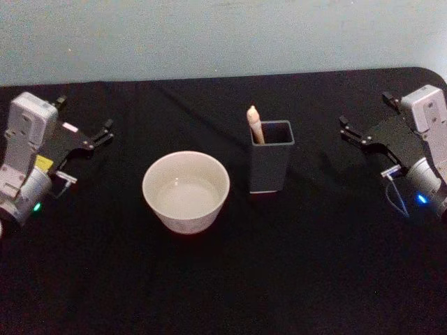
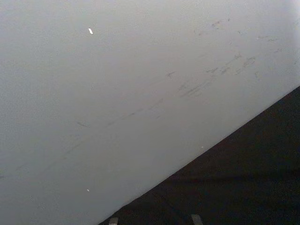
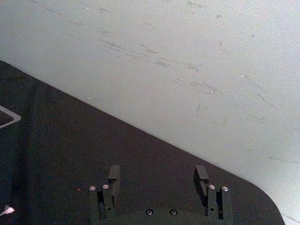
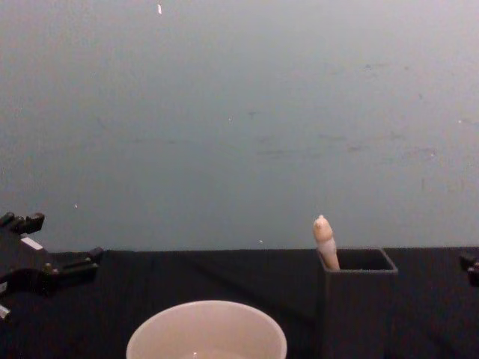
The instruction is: Pick up the stirring spoon with one hand, stir inside the cup, then place it back in its original position.
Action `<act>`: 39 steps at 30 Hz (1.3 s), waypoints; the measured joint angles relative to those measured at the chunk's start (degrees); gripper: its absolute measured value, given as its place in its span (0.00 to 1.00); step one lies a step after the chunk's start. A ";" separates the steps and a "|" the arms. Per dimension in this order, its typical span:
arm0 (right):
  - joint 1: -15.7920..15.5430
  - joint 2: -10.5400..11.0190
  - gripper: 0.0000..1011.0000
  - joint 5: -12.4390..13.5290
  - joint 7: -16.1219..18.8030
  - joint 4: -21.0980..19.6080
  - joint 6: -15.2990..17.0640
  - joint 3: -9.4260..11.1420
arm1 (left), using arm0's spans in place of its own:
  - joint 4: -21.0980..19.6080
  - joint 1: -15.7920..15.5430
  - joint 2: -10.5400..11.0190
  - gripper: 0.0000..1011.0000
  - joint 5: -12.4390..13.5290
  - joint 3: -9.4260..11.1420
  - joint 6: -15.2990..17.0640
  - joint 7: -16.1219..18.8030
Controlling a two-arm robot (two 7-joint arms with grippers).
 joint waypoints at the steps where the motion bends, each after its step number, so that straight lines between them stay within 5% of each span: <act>1: 0.00 0.00 0.99 0.00 0.00 0.00 0.00 0.00 | 0.00 0.00 0.00 0.99 0.00 0.00 0.00 0.00; 39: 0.00 0.00 0.99 0.00 0.00 0.00 0.00 0.00 | 0.00 0.00 0.00 0.99 0.00 0.00 0.00 0.00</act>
